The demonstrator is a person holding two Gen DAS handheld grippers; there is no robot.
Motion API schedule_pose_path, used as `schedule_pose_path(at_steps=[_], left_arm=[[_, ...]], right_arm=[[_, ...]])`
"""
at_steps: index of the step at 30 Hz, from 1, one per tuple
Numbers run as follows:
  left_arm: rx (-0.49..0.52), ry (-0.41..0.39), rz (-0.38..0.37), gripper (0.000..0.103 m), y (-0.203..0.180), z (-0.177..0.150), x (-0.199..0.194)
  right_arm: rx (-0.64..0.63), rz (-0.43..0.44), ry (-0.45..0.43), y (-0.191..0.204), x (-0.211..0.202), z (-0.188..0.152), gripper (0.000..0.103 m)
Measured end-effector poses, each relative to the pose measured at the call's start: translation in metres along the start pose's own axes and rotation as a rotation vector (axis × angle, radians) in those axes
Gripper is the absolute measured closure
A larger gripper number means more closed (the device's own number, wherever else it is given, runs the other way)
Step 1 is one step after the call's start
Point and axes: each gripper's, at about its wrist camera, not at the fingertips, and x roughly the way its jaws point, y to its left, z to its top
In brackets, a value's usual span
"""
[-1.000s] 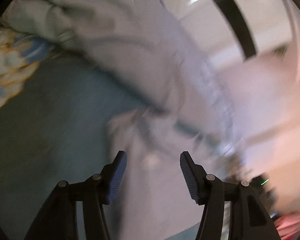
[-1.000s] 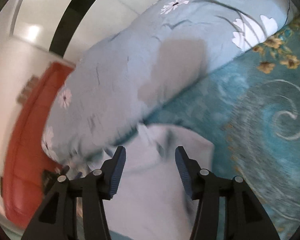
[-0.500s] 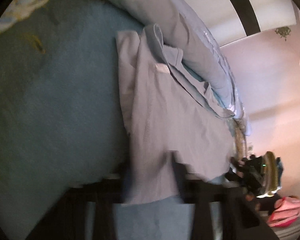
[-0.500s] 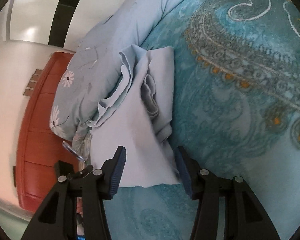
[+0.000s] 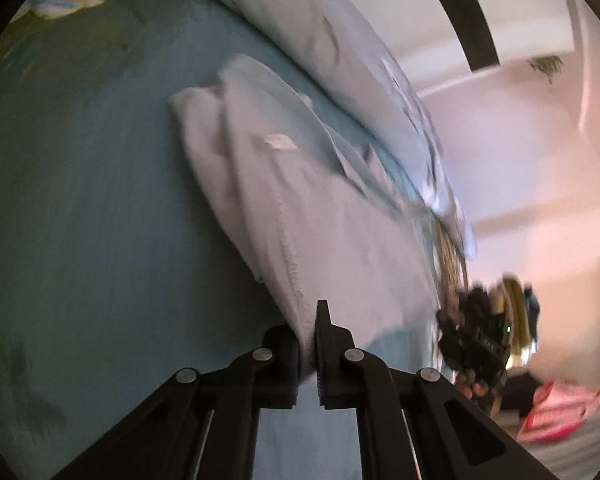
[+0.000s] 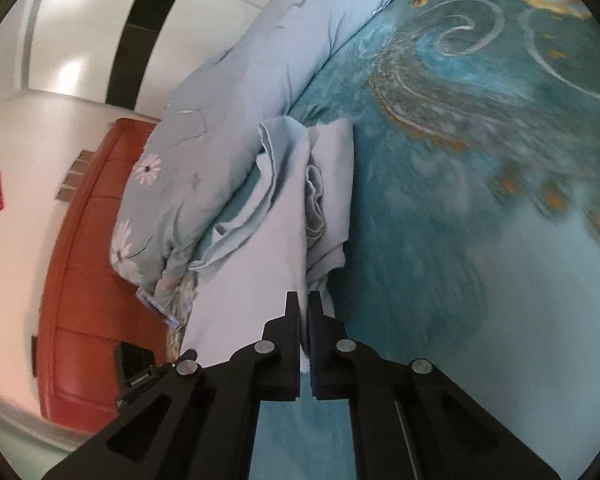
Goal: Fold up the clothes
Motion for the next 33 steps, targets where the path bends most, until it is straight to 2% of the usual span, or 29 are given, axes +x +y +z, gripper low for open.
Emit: schedule_pose_path(at_steps=[2, 6, 9, 13, 15, 16, 17, 18, 22, 25, 27, 30, 31, 32, 33], left_arm=[[0.029, 0.037, 0.005, 0.098, 0.001, -0.031, -0.008], [-0.005, 0.014, 0.019, 0.099, 0.021, -0.06, -0.027], [-0.097, -0.001, -0.011, 0.099, 0.042, -0.062, -0.034], [-0.111, -0.008, -0.035, 0.096, 0.042, -0.07, -0.036], [-0.126, -0.014, -0.052, 0.086, 0.041, -0.074, -0.033], [-0.134, -0.017, -0.06, 0.07, 0.041, -0.075, -0.032], [-0.141, -0.019, -0.062, 0.056, 0.039, -0.076, -0.028], [-0.148, -0.02, -0.064, 0.054, 0.037, -0.077, -0.024], [-0.145, -0.023, -0.069, 0.048, 0.026, -0.076, -0.009], [-0.151, -0.058, -0.062, 0.048, 0.021, -0.073, -0.001], [-0.166, -0.079, -0.07, 0.048, 0.021, -0.068, 0.003], [-0.177, -0.121, -0.068, 0.054, 0.021, -0.064, 0.005], [-0.189, -0.126, -0.074, 0.069, 0.021, -0.063, 0.006], [-0.201, -0.131, -0.08, 0.084, 0.022, -0.062, 0.008], [-0.214, -0.138, -0.078, 0.088, 0.025, -0.061, 0.008]], right_arm=[[-0.001, 0.03, -0.01, -0.009, -0.023, -0.025, 0.101], [0.035, 0.039, -0.036, -0.032, -0.062, -0.072, 0.101], [0.038, -0.005, -0.046, -0.045, -0.072, -0.08, 0.101], [0.07, 0.026, -0.074, -0.041, -0.06, -0.071, 0.098], [0.07, 0.035, -0.085, -0.036, -0.051, -0.066, 0.095], [0.071, 0.04, -0.09, -0.033, -0.046, -0.063, 0.084], [0.071, 0.046, -0.095, -0.031, -0.041, -0.06, 0.068], [0.075, 0.038, -0.099, -0.028, -0.035, -0.058, 0.063], [0.101, -0.053, -0.124, -0.026, -0.01, -0.043, 0.062], [0.117, -0.09, -0.139, -0.026, 0.004, -0.034, 0.062], [0.115, -0.081, -0.146, -0.024, 0.013, -0.027, 0.062], [0.14, -0.035, -0.178, -0.025, 0.024, -0.022, 0.062], [0.15, -0.016, -0.204, -0.026, 0.024, -0.021, 0.063], [0.156, -0.009, -0.22, -0.026, 0.025, -0.022, 0.07], [0.161, -0.004, -0.234, -0.026, 0.025, -0.022, 0.078]])
